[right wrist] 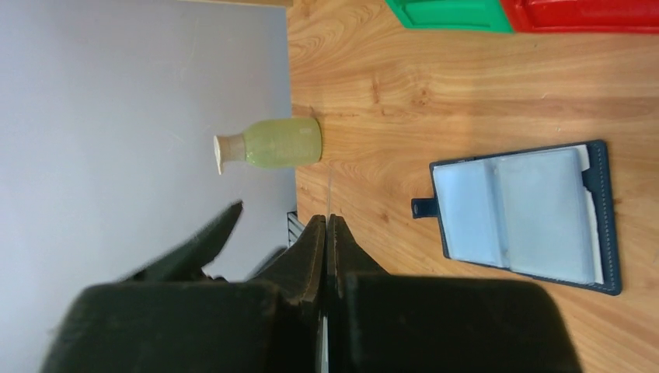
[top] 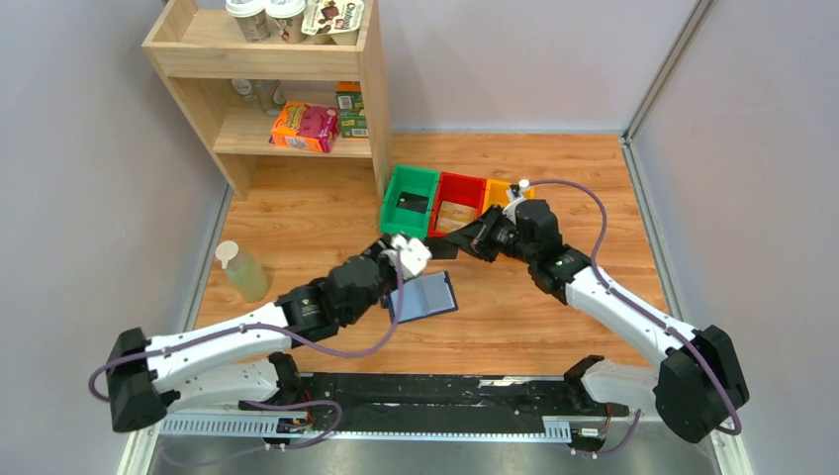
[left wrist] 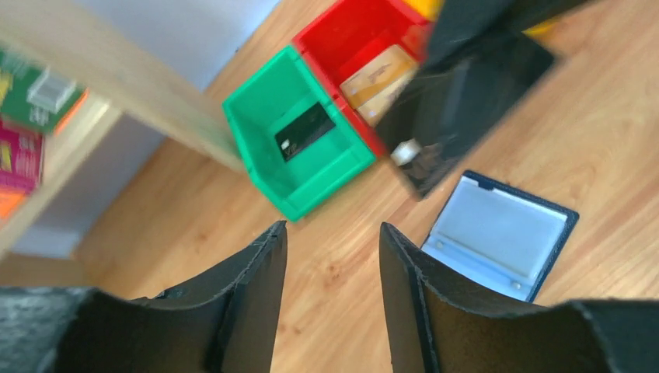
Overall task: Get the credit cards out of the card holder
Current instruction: Place the credit card in the storage box, then remove the credit card from the card holder.
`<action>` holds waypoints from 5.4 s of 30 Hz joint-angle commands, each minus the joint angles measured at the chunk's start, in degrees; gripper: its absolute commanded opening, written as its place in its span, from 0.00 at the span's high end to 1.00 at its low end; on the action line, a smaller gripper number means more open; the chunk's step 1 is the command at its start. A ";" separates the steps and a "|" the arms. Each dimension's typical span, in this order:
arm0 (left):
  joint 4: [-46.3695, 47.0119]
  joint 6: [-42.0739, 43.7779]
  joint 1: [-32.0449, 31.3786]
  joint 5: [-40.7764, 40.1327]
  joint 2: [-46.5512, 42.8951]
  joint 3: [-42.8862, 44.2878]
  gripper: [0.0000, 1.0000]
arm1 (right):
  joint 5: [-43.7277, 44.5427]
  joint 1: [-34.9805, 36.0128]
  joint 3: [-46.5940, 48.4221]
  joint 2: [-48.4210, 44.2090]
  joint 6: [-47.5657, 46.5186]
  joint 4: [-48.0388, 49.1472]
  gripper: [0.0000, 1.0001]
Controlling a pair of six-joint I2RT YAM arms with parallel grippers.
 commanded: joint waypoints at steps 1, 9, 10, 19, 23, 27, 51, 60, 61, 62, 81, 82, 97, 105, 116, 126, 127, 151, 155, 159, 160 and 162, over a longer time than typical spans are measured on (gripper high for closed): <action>-7.61 -23.79 9.93 14.27 -8.50 1.05 0.44 | -0.74 -1.99 -3.43 -4.63 -3.80 10.26 1.00; 12.05 -56.63 30.76 42.43 -11.16 -9.68 0.37 | -2.94 -3.13 -8.89 -7.97 -5.30 21.07 1.00; 18.34 -59.64 31.39 44.63 -10.54 -11.69 0.38 | -2.94 -3.22 -9.50 -8.33 -5.30 22.30 1.00; 45.11 -78.55 33.15 53.17 2.38 -14.78 0.37 | -3.90 -3.22 -12.41 -8.42 -4.16 31.35 1.00; 50.29 -81.19 33.15 54.66 5.45 -14.70 0.40 | -4.69 -3.22 -12.67 -7.89 -3.63 33.56 1.00; 53.73 -83.49 33.15 55.54 7.83 -14.87 0.45 | -4.70 -3.22 -13.20 -7.89 -3.55 34.79 1.00; 66.14 -89.74 33.15 56.69 17.85 -13.73 0.91 | -6.19 -3.31 -12.41 -1.39 -4.15 38.85 0.92; 41.72 -72.80 35.43 53.27 12.32 -9.96 1.00 | -0.93 -3.75 -10.92 -5.77 -16.18 21.29 0.18; 36.04 -71.20 36.05 52.65 12.05 -8.12 1.00 | 0.04 -3.92 -10.57 -6.39 -18.46 19.08 0.16; 33.29 -67.44 36.23 51.86 11.88 -7.15 1.00 | 1.01 -3.84 -10.13 -7.35 -20.58 16.19 0.14; 3.73 -45.79 40.53 34.63 38.48 22.03 1.00 | 12.18 -3.84 -8.37 -18.52 -37.91 -9.50 0.00; 3.38 -45.78 40.62 34.54 39.46 23.69 1.00 | 12.27 -3.92 -8.54 -19.13 -38.17 -9.85 0.00; 7.52 -51.50 40.80 39.91 50.72 27.58 0.89 | 12.18 -3.84 -9.68 -22.57 -40.55 -12.23 0.00; 3.56 -50.62 40.80 31.39 42.83 22.93 0.62 | 11.48 -3.84 -9.69 -22.31 -40.90 -12.06 0.00; -8.82 -49.21 39.66 28.74 29.90 22.48 0.54 | 7.44 -3.84 -7.84 -15.81 -41.51 -10.39 0.02; -18.50 -52.28 28.25 26.36 15.04 14.32 0.59 | 4.36 0.81 -2.66 -0.70 -40.55 -11.08 0.17; -18.77 -53.24 27.45 26.72 14.17 13.70 0.61 | 4.53 1.69 -1.78 0.97 -40.37 -11.44 0.19; -20.09 -59.23 21.90 30.76 19.08 0.16 0.82 | 4.45 9.96 5.87 24.54 -37.03 -11.53 0.47; -19.56 -59.75 21.90 30.76 21.62 -0.98 0.82 | 4.79 10.14 5.43 25.68 -36.51 -11.00 0.48; -18.95 -59.93 21.90 32.25 23.65 -1.86 0.84 | 4.27 10.14 5.17 25.42 -36.15 -10.30 0.50; -18.77 -59.93 21.90 32.43 23.91 -2.04 0.85 | 3.83 10.14 5.17 25.25 -36.07 -10.12 0.50; -18.25 -60.20 21.90 32.87 24.70 -2.39 0.86 | 2.69 10.23 5.34 24.28 -35.89 -9.34 0.51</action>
